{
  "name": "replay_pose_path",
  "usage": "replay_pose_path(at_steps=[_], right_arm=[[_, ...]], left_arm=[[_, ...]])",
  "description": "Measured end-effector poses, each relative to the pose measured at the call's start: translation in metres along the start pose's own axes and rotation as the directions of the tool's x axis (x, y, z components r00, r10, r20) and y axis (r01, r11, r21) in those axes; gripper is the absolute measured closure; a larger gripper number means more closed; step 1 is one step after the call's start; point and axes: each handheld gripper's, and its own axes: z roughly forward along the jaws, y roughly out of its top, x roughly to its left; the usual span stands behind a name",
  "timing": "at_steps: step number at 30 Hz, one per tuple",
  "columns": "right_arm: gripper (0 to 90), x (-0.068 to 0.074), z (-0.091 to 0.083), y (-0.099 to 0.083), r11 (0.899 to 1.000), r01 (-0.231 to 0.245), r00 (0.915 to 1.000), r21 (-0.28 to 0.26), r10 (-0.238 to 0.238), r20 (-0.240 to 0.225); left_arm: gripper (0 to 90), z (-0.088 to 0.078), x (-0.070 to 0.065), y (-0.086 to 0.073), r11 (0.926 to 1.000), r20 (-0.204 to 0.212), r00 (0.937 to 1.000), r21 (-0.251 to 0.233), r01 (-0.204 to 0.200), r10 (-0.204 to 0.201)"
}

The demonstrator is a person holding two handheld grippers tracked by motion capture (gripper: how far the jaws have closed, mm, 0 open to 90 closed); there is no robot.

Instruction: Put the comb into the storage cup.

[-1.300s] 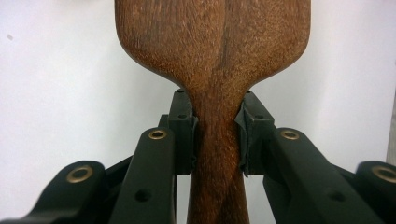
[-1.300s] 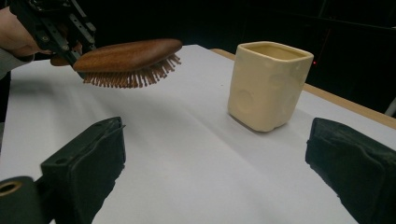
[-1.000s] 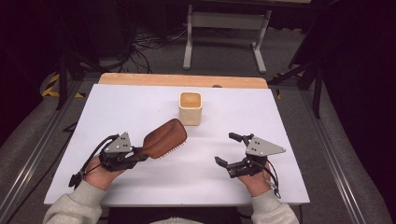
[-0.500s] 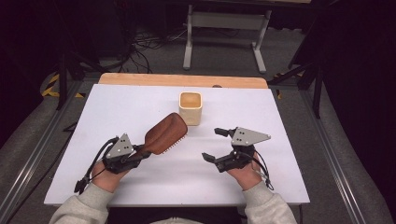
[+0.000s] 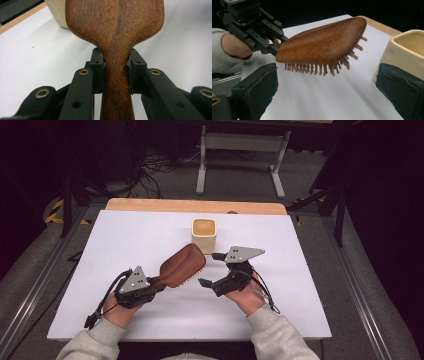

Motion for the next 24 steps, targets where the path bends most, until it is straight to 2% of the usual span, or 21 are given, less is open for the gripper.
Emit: replay_pose_path(at_steps=[12, 20, 24], right_arm=[[1.7, -0.002, 0.031, 0.009, 0.997, -0.054, 0.9974, 0.051, 0.056, -0.045], [1.2, -0.002, 0.040, 0.010, 0.995, -0.083, 0.9932, 0.054, 0.087, -0.077], [3.8, -0.003, 0.042, 0.010, 0.993, -0.103, 0.9888, 0.063, 0.109, -0.102]], left_arm=[[72.0, -0.001, -0.005, 0.003, 0.9997, 0.000, 0.9998, -0.009, -0.022, 0.022], [72.0, 0.001, -0.009, 0.003, 0.9994, 0.001, 0.9995, -0.010, -0.032, 0.032], [72.0, 0.001, -0.009, 0.003, 0.9994, 0.004, 0.9994, -0.009, -0.033, 0.033]])
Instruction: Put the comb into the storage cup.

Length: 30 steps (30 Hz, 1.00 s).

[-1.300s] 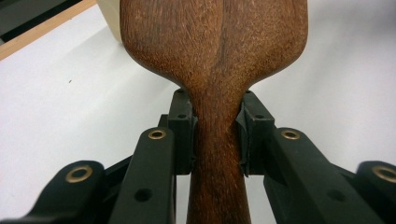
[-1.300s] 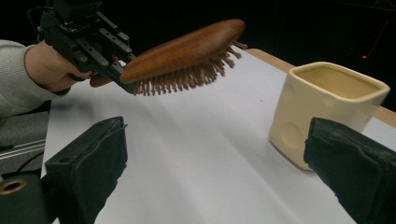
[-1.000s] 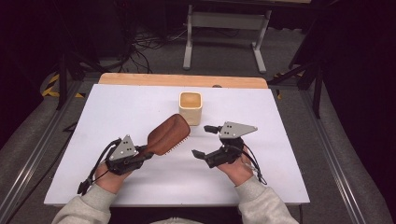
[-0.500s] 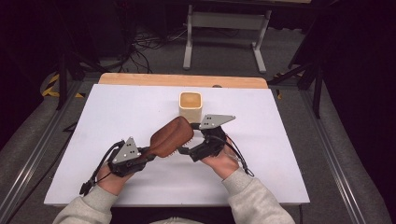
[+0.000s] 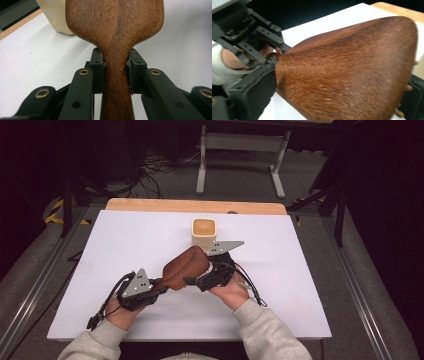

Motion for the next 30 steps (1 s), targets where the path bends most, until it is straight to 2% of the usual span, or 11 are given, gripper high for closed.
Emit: replay_pose_path(at_steps=[3, 11, 14, 16, 22, 30], right_arm=[[9.3, 0.000, -0.002, 0.001, 1.000, -0.010, 0.9999, 0.003, 0.010, 0.003], [22.3, -0.002, -0.005, 0.002, 0.999, -0.053, 0.9983, 0.005, 0.053, -0.024], [24.4, -0.002, -0.005, 0.002, 0.998, -0.060, 0.9975, 0.010, 0.060, -0.037], [28.2, -0.002, -0.006, 0.002, 0.998, -0.057, 0.9974, 0.021, 0.058, -0.044], [38.3, -0.003, -0.010, 0.005, 0.998, -0.058, 0.9957, 0.004, 0.058, -0.072], [48.8, 0.002, -0.014, 0.009, 1.000, -0.023, 0.9941, 0.008, 0.024, -0.106]], left_arm=[[72.1, 0.001, 0.000, -0.001, 1.0000, -0.005, 1.0000, 0.003, -0.003, 0.003], [72.2, 0.001, -0.001, -0.001, 0.9998, -0.018, 0.9998, 0.016, -0.011, 0.011], [72.2, 0.001, 0.000, -0.001, 0.9998, -0.015, 0.9998, 0.017, -0.010, 0.011], [72.3, 0.002, -0.001, -0.001, 0.9997, -0.017, 0.9997, 0.021, -0.014, 0.015], [72.5, 0.003, -0.002, -0.001, 0.9991, -0.018, 0.9994, 0.031, -0.028, 0.028], [71.9, 0.004, -0.001, -0.001, 0.9985, -0.021, 0.9992, 0.044, -0.033, 0.034]])
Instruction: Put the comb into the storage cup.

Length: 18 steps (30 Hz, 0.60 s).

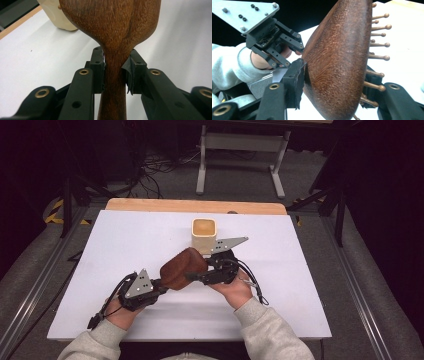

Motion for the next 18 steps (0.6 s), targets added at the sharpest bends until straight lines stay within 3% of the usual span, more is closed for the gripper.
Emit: replay_pose_path(at_steps=[1, 2, 8, 18], right_arm=[[48.8, 0.000, 0.000, 0.000, 1.000, 0.000, 1.0000, 0.000, 0.000, 0.000], [52.0, 0.000, -0.002, 0.001, 1.000, -0.011, 0.9994, -0.008, 0.010, -0.033], [59.4, 0.007, -0.005, 0.007, 1.000, 0.020, 0.9973, -0.017, -0.021, -0.071], [60.8, 0.016, -0.005, 0.015, 0.998, 0.059, 0.9963, -0.023, -0.060, -0.061]], left_arm=[[71.5, 0.000, 0.000, 0.000, 1.0000, 0.000, 1.0000, 0.000, 0.000, 0.000], [71.3, 0.000, 0.001, -0.001, 1.0000, 0.002, 1.0000, -0.002, 0.003, -0.003], [70.7, 0.000, 0.001, 0.000, 0.9998, 0.007, 1.0000, -0.018, 0.003, -0.003], [70.0, -0.002, 0.003, 0.000, 0.9989, 0.014, 0.9998, -0.045, 0.011, -0.011]])
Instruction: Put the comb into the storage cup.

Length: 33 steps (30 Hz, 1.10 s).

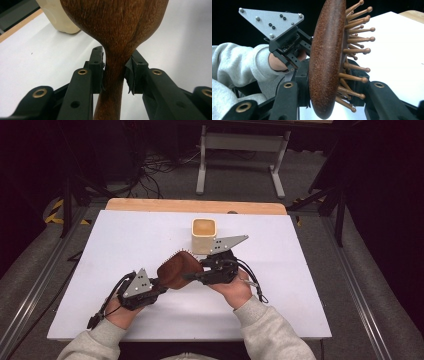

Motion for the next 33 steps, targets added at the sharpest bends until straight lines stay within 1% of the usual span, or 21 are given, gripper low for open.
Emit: replay_pose_path(at_steps=[2, 5, 6, 7, 8, 9, 10, 11, 12, 13, 16, 17, 19, 22, 25, 26, 28, 29, 30, 31, 33], right_arm=[[60.8, 0.001, -0.001, 0.002, 1.000, 0.009, 1.0000, 0.002, -0.009, 0.001], [60.8, 0.002, -0.002, 0.004, 1.000, 0.020, 0.9997, 0.008, -0.020, 0.014], [60.8, 0.002, -0.002, 0.005, 1.000, 0.025, 0.9995, 0.009, -0.025, 0.020], [60.9, 0.002, -0.003, 0.006, 1.000, 0.026, 0.9994, 0.011, -0.026, 0.020], [60.8, 0.002, -0.004, 0.008, 1.000, 0.028, 0.9993, 0.011, -0.028, 0.023], [60.8, 0.002, -0.004, 0.008, 1.000, 0.028, 0.9993, 0.011, -0.028, 0.023], [60.8, 0.003, -0.008, 0.011, 0.999, 0.038, 0.9987, 0.013, -0.038, 0.032], [60.8, 0.003, -0.009, 0.013, 0.999, 0.041, 0.9984, 0.015, -0.041, 0.038], [60.7, 0.004, -0.011, 0.015, 0.999, 0.047, 0.9979, 0.016, -0.047, 0.045], [60.8, 0.004, -0.012, 0.018, 0.999, 0.051, 0.9974, 0.018, -0.052, 0.049], [60.7, 0.005, -0.018, 0.026, 0.997, 0.067, 0.9954, 0.026, -0.069, 0.066], [60.7, 0.006, -0.020, 0.028, 0.997, 0.070, 0.9950, 0.030, -0.072, 0.069], [60.7, 0.007, -0.024, 0.034, 0.997, 0.075, 0.9938, 0.033, -0.078, 0.080], [60.6, 0.008, -0.030, 0.042, 0.996, 0.087, 0.9914, 0.037, -0.090, 0.096], [60.6, 0.007, -0.034, 0.046, 0.996, 0.085, 0.9906, 0.035, -0.088, 0.105], [60.6, 0.007, -0.037, 0.049, 0.995, 0.089, 0.9895, 0.036, -0.093, 0.111], [60.6, 0.007, -0.044, 0.057, 0.994, 0.100, 0.9854, 0.035, -0.104, 0.135], [60.6, 0.006, -0.046, 0.059, 0.994, 0.101, 0.9847, 0.035, -0.105, 0.139], [60.6, 0.006, -0.046, 0.059, 0.994, 0.101, 0.9847, 0.035, -0.105, 0.139], [60.6, 0.005, -0.050, 0.064, 0.994, 0.106, 0.9819, 0.036, -0.110, 0.154], [60.6, 0.004, -0.054, 0.068, 0.993, 0.111, 0.9796, 0.034, -0.115, 0.165]], left_arm=[[69.4, -0.001, 0.001, 0.000, 1.0000, -0.003, 1.0000, -0.009, 0.002, -0.002], [62.6, -0.004, 0.002, 0.000, 0.9996, -0.003, 1.0000, -0.027, 0.008, -0.008], [58.9, -0.005, 0.003, 0.000, 0.9993, -0.008, 0.9999, -0.035, 0.011, -0.011], [52.3, -0.005, 0.004, 0.000, 0.9989, -0.006, 0.9998, -0.043, 0.017, -0.018], [46.6, -0.006, 0.006, -0.001, 0.9980, 0.007, 0.9995, -0.054, 0.032, -0.032], [42.6, -0.006, 0.006, -0.001, 0.9980, 0.007, 0.9995, -0.054, 0.032, -0.032], [36.2, -0.008, 0.008, -0.002, 0.9961, 0.009, 0.9988, -0.074, 0.049, -0.048], [30.6, -0.009, 0.010, -0.002, 0.9948, 0.010, 0.9984, -0.085, 0.057, -0.056], [26.2, -0.009, 0.010, -0.002, 0.9948, 0.010, 0.9984, -0.085, 0.057, -0.056], [23.8, -0.012, 0.015, -0.004, 0.9913, 0.028, 0.9965, -0.103, 0.081, -0.079], [13.3, -0.016, 0.022, -0.007, 0.9841, 0.050, 0.9918, -0.127, 0.123, -0.118], [11.0, -0.017, 0.024, -0.008, 0.9825, 0.049, 0.9912, -0.135, 0.129, -0.123], [7.8, -0.020, 0.027, -0.010, 0.9796, 0.043, 0.9903, -0.147, 0.137, -0.132], [4.5, -0.024, 0.030, -0.014, 0.9726, 0.046, 0.9867, -0.167, 0.161, -0.156], [3.5, -0.026, 0.032, -0.017, 0.9707, 0.039, 0.9864, -0.175, 0.164, -0.160], [3.5, -0.028, 0.034, -0.019, 0.9707, 0.034, 0.9866, -0.176, 0.163, -0.160], [3.2, -0.031, 0.036, -0.023, 0.9673, 0.031, 0.9841, -0.181, 0.178, -0.175], [3.1, -0.032, 0.037, -0.024, 0.9655, 0.026, 0.9837, -0.189, 0.179, -0.178], [3.0, -0.032, 0.037, -0.024, 0.9655, 0.026, 0.9837, -0.189, 0.179, -0.178], [2.9, -0.034, 0.038, -0.026, 0.9641, 0.020, 0.9831, -0.193, 0.182, -0.182], [2.9, -0.036, 0.039, -0.028, 0.9625, 0.015, 0.9827, -0.199, 0.184, -0.185]])
